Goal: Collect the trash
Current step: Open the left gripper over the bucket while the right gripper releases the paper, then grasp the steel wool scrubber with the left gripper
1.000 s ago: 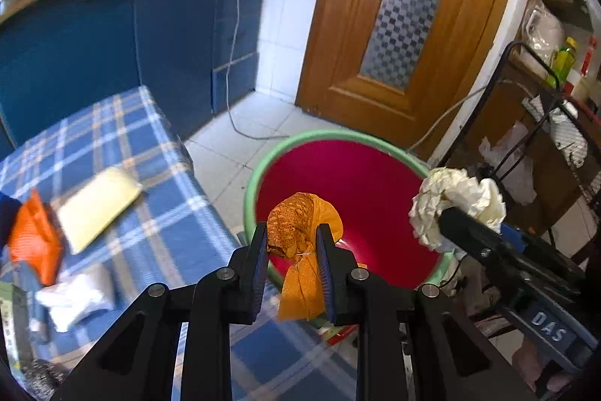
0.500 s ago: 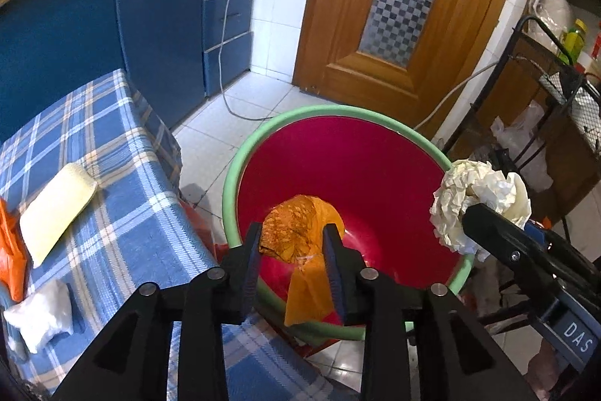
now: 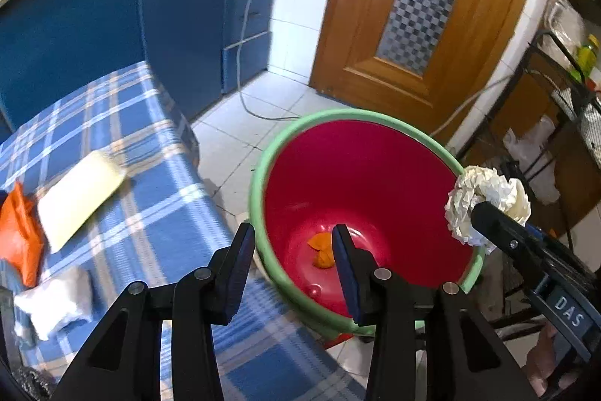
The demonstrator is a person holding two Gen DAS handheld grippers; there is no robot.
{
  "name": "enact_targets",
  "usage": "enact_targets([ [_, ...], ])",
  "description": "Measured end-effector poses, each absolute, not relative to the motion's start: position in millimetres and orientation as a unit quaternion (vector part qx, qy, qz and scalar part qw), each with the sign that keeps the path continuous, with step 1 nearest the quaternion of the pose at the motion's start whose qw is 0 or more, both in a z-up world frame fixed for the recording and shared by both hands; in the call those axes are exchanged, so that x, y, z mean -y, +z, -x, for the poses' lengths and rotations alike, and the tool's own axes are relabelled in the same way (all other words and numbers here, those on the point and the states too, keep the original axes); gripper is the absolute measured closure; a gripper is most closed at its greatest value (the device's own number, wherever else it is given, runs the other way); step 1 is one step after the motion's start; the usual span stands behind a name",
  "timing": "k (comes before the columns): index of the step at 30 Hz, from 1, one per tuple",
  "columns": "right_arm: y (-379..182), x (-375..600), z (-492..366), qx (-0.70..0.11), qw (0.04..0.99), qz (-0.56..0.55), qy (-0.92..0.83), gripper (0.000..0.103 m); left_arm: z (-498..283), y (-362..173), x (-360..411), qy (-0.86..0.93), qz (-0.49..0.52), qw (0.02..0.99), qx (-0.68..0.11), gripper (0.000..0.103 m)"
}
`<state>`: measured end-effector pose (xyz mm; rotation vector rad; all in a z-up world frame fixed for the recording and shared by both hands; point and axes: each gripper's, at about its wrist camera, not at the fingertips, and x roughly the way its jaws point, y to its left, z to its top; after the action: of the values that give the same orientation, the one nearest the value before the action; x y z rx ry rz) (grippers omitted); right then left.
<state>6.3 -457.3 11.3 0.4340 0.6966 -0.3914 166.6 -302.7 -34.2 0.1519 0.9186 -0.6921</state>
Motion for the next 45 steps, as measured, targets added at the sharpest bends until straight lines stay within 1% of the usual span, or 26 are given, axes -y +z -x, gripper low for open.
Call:
enact_targets([
  [5,7,459,-15,-0.344,0.895,-0.21,-0.193,0.052,-169,-29,290,-0.311,-0.061,0.845,-0.431,0.059],
  [9,5,460,-17,-0.348,0.892,-0.22,-0.187,0.031,-169,-22,281,-0.304,-0.051,0.85,-0.427,0.059],
  [13,10,456,-13,-0.339,0.896,-0.222,-0.183,0.026,-167,-13,270,-0.298,-0.042,0.856,-0.42,0.059],
  [31,43,408,8,-0.309,0.916,-0.218,-0.134,0.024,-141,21,184,-0.247,-0.002,0.883,-0.399,0.057],
  [34,46,400,10,-0.308,0.918,-0.216,-0.124,0.024,-137,24,167,-0.233,0.004,0.888,-0.396,0.054],
  [45,46,371,12,-0.317,0.921,-0.208,-0.091,0.024,-134,24,103,-0.175,0.026,0.902,-0.395,0.053],
])
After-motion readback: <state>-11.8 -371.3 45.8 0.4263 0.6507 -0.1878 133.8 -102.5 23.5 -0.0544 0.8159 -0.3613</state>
